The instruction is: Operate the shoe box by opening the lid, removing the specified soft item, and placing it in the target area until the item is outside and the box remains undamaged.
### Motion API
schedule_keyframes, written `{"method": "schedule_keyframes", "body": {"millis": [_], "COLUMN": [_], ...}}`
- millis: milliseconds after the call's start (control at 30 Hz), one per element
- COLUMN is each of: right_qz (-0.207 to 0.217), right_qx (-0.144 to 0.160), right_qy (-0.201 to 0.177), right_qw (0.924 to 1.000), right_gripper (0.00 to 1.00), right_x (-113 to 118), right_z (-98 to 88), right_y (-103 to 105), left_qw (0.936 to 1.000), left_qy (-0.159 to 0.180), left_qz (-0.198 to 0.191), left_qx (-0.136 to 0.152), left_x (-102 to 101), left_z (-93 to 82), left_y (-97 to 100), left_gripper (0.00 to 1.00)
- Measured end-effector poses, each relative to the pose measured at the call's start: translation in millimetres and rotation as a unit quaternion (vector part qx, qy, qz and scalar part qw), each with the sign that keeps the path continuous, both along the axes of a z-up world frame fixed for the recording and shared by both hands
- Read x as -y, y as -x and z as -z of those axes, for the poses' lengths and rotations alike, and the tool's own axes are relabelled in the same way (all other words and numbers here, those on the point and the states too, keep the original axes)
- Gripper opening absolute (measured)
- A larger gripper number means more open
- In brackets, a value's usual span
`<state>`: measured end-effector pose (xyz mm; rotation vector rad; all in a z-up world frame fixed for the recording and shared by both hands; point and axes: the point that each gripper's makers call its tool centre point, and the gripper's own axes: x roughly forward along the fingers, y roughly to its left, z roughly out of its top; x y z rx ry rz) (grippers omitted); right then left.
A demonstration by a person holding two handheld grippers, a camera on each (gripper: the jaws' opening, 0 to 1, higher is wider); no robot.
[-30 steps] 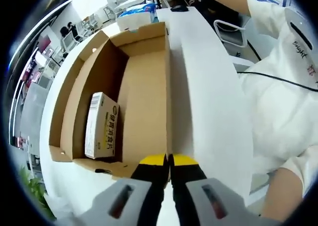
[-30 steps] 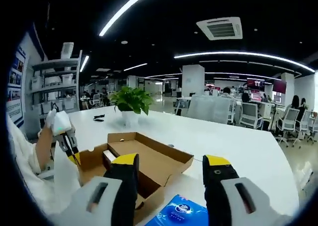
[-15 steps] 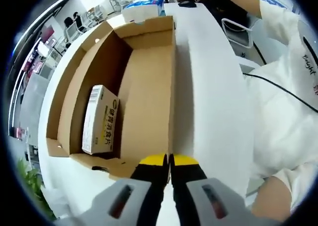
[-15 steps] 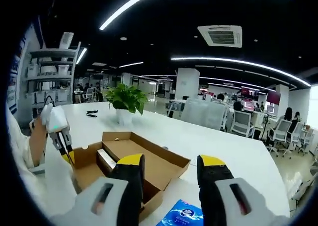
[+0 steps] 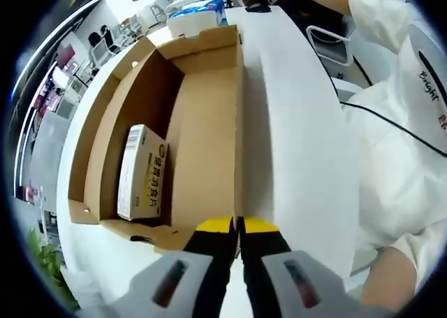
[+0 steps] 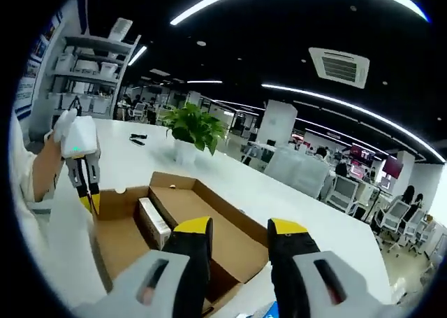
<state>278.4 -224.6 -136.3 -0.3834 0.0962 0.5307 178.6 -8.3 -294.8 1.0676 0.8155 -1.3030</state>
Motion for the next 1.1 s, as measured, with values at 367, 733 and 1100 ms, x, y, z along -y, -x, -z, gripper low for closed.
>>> {"method": "schedule_keyframes", "body": {"millis": [367, 733, 1100], "right_qz": [-0.036, -0.099, -0.112], "right_qx": [-0.017, -0.043, -0.007], "right_qy": [0.05, 0.087, 0.048], "right_qw": [0.9979, 0.9904, 0.9925], "right_gripper": [0.24, 0.26, 0.27], "right_x": [-38, -97, -124], "right_z": [19.6, 63.6, 60.0], "right_y": [0, -13, -9], "left_qw": [1.0, 0.9999, 0.9999], "left_qy": [0.0, -0.004, -0.011], "left_qz": [0.008, 0.01, 0.013], "left_qx": [0.004, 0.001, 0.001], "left_x": [-1, -1, 0], "left_z": [0.0, 0.9, 5.0], "left_y": [0.3, -0.1, 0.5], "left_gripper": [0.02, 0.02, 0.02]}}
